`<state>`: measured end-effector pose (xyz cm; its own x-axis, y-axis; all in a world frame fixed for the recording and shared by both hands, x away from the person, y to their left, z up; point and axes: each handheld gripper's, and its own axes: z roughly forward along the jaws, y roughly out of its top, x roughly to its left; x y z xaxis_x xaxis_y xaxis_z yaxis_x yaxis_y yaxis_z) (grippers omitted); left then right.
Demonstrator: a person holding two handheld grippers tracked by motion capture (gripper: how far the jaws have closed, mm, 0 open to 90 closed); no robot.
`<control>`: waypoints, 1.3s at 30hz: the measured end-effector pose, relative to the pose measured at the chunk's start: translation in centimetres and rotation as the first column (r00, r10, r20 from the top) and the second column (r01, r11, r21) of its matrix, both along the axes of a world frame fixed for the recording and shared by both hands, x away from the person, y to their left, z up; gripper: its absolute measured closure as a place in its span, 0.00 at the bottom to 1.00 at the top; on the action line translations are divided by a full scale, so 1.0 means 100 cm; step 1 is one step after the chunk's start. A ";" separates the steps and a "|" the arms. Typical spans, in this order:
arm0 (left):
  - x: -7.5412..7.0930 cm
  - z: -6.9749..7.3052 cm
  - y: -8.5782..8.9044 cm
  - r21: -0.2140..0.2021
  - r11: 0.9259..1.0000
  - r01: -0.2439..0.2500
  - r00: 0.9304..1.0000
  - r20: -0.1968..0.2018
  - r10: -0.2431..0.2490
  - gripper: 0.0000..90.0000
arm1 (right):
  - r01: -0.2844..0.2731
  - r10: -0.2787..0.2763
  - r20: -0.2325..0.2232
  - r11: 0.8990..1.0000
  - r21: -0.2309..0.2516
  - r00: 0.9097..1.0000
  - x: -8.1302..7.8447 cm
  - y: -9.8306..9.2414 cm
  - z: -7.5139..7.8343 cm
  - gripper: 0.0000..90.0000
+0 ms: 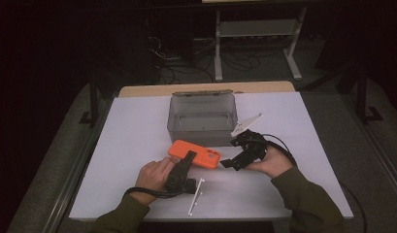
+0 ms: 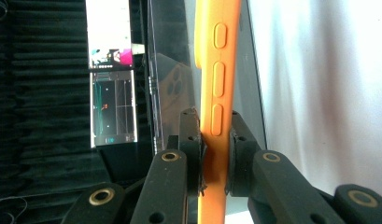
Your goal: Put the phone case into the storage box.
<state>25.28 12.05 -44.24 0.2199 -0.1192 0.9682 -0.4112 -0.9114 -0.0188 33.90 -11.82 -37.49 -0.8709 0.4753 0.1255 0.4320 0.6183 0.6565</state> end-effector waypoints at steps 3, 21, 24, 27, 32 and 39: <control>-0.001 0.001 0.001 0.006 1.000 -0.005 1.000 0.004 0.005 0.89 | 0.025 -0.025 0.013 1.000 0.006 1.000 -0.002 -0.006 -0.004 0.12; -0.002 0.003 0.001 0.004 1.000 -0.005 1.000 0.004 0.005 0.89 | 0.220 -0.217 0.170 0.976 0.001 0.961 -0.018 -0.032 -0.035 0.01; -0.002 0.003 0.001 -0.001 1.000 -0.004 1.000 0.002 0.004 0.89 | 0.248 -0.246 0.198 0.969 0.013 0.949 -0.022 -0.034 -0.038 0.01; -0.002 0.003 0.002 -0.011 1.000 -0.001 1.000 0.004 0.001 0.89 | 0.265 -0.262 0.216 0.964 0.016 0.941 -0.026 -0.038 -0.043 0.00; -0.002 0.003 0.001 -0.010 1.000 -0.004 1.000 0.000 0.004 0.89 | 0.300 -0.299 0.224 0.953 0.034 0.927 -0.034 -0.044 -0.050 0.00; -0.002 0.005 0.002 -0.021 1.000 -0.003 1.000 -0.003 0.003 0.89 | 0.322 -0.323 0.237 0.946 0.044 0.916 -0.045 -0.051 -0.059 0.00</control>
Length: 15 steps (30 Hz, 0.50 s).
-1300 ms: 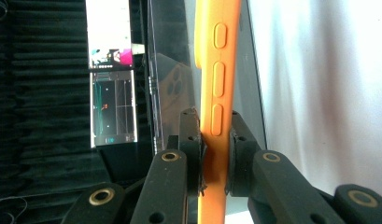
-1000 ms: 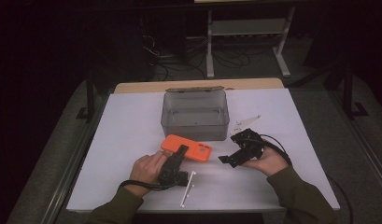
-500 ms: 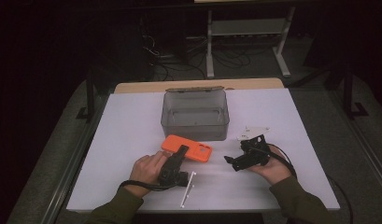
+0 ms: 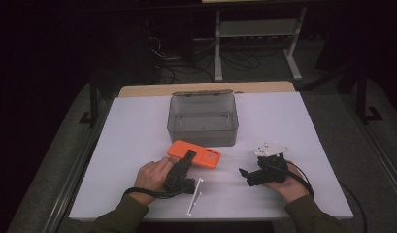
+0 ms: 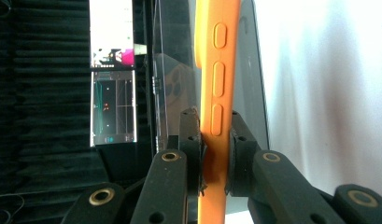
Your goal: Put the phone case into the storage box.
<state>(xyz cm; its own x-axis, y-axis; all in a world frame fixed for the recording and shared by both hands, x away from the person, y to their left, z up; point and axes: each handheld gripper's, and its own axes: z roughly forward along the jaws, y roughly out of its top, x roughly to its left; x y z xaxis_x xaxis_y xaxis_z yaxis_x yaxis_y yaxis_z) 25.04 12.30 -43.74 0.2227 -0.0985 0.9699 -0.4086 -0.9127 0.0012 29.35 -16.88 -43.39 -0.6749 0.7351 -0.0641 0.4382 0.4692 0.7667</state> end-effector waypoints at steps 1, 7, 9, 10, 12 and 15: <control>0.000 0.000 0.000 -0.003 1.000 0.001 1.000 0.000 -0.001 0.89 | 0.003 -0.003 0.003 1.000 0.000 1.000 -0.002 -0.001 -0.002 0.00; -0.001 0.000 -0.001 -0.001 1.000 0.005 1.000 0.002 -0.005 0.89 | 0.023 -0.024 0.009 0.999 0.029 1.000 -0.011 -0.006 -0.005 0.00; 0.000 0.001 0.000 -0.007 1.000 0.004 1.000 -0.002 -0.004 0.89 | 0.027 -0.027 0.011 0.999 0.029 1.000 -0.013 -0.009 -0.006 0.00; 0.000 0.001 0.000 -0.009 1.000 0.004 1.000 -0.004 -0.004 0.89 | 0.027 -0.028 0.011 0.999 0.034 1.000 -0.014 -0.010 -0.006 0.00; 0.000 0.001 0.000 -0.011 1.000 0.001 1.000 -0.005 -0.001 0.89 | 0.033 -0.033 0.011 0.999 0.040 0.999 -0.015 -0.011 -0.006 0.00; 0.000 0.003 0.001 -0.023 1.000 0.001 1.000 -0.011 -0.001 0.89 | 0.035 -0.035 0.011 0.998 0.043 0.999 -0.014 -0.013 -0.006 0.00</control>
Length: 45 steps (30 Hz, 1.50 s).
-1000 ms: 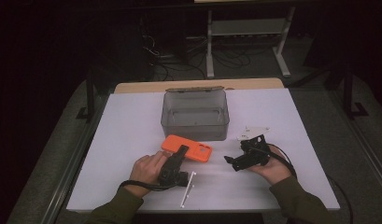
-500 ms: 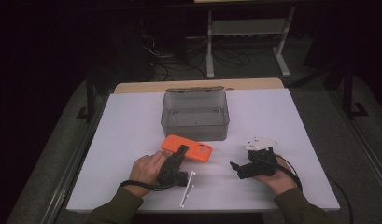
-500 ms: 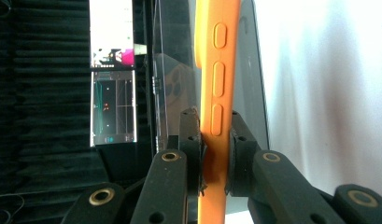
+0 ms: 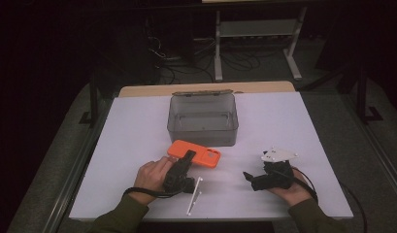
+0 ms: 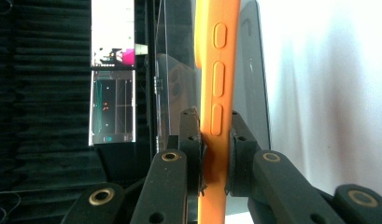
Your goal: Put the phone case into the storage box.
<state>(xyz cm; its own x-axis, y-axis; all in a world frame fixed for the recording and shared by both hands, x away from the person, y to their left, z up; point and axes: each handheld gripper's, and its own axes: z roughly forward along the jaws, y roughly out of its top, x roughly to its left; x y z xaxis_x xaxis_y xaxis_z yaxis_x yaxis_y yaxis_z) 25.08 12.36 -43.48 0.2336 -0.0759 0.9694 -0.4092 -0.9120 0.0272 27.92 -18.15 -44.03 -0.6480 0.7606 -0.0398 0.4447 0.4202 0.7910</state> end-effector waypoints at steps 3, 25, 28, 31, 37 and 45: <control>0.001 0.001 0.000 -0.014 1.000 0.002 1.000 -0.012 -0.002 0.89 | -0.001 0.001 0.000 1.000 0.000 1.000 0.001 -0.001 0.000 0.00; 0.010 0.013 0.009 -0.173 0.984 -0.032 0.986 -0.167 0.003 0.89 | 0.000 0.000 0.012 1.000 0.003 1.000 0.001 -0.001 0.000 0.00; 0.011 0.016 0.010 -0.203 0.978 -0.040 0.980 -0.197 -0.001 0.89 | 0.001 -0.001 0.013 1.000 0.003 1.000 0.000 -0.001 0.001 0.00; 0.013 0.017 0.012 -0.222 0.974 -0.046 0.975 -0.220 -0.004 0.89 | 0.000 0.000 0.016 1.000 0.002 1.000 0.000 -0.001 0.000 0.00; 0.015 0.020 0.014 -0.268 0.961 -0.062 0.963 -0.269 -0.013 0.89 | -0.001 0.001 0.015 1.000 -0.002 1.000 0.000 0.000 0.000 0.00; 0.020 0.025 0.019 -0.329 0.940 -0.086 0.946 -0.323 -0.026 0.89 | 0.000 0.000 0.013 1.000 -0.004 1.000 0.000 0.000 0.000 0.00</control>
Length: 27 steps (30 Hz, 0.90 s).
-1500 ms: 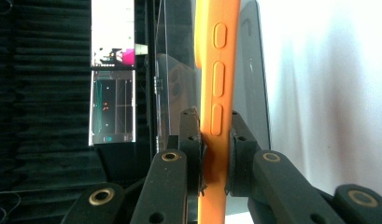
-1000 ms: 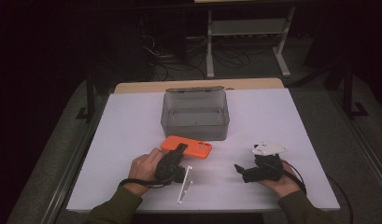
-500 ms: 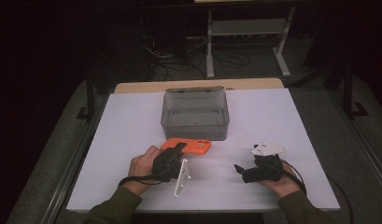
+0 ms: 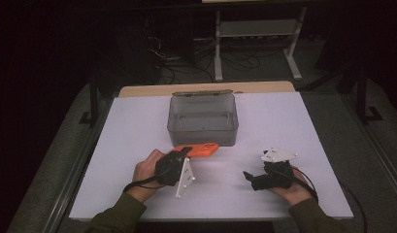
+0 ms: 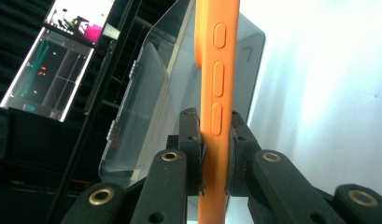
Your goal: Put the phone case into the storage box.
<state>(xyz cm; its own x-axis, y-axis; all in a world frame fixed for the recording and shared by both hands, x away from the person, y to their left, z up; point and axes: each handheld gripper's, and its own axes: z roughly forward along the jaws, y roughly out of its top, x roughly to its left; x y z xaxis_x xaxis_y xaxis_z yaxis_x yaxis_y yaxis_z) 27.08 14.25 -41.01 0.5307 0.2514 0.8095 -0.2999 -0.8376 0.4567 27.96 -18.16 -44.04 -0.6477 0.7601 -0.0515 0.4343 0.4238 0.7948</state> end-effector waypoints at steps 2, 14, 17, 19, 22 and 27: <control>0.001 0.001 0.001 -0.013 1.000 -0.002 1.000 -0.012 0.002 0.89 | 0.000 0.000 0.000 1.000 0.000 1.000 0.000 0.000 0.000 0.00; 0.007 0.007 0.008 -0.105 0.994 -0.011 0.995 -0.100 0.001 0.89 | 0.004 -0.004 0.000 1.000 -0.003 1.000 0.000 0.000 -0.001 0.00; 0.008 0.008 0.009 -0.133 0.991 -0.015 0.992 -0.125 -0.001 0.89 | 0.004 -0.004 0.000 1.000 -0.004 1.000 0.000 0.000 -0.001 0.00; 0.009 0.009 0.011 -0.147 0.989 -0.019 0.990 -0.142 -0.002 0.89 | 0.004 -0.004 0.000 1.000 -0.004 1.000 0.000 0.000 -0.001 0.00; 0.011 0.010 0.012 -0.165 0.986 -0.022 0.987 -0.163 -0.005 0.89 | 0.005 -0.005 0.000 1.000 -0.004 1.000 0.000 0.000 -0.001 0.00; 0.014 0.011 0.016 -0.205 0.978 -0.032 0.979 -0.204 -0.011 0.89 | 0.005 -0.005 0.000 1.000 -0.005 1.000 0.000 0.000 -0.001 0.00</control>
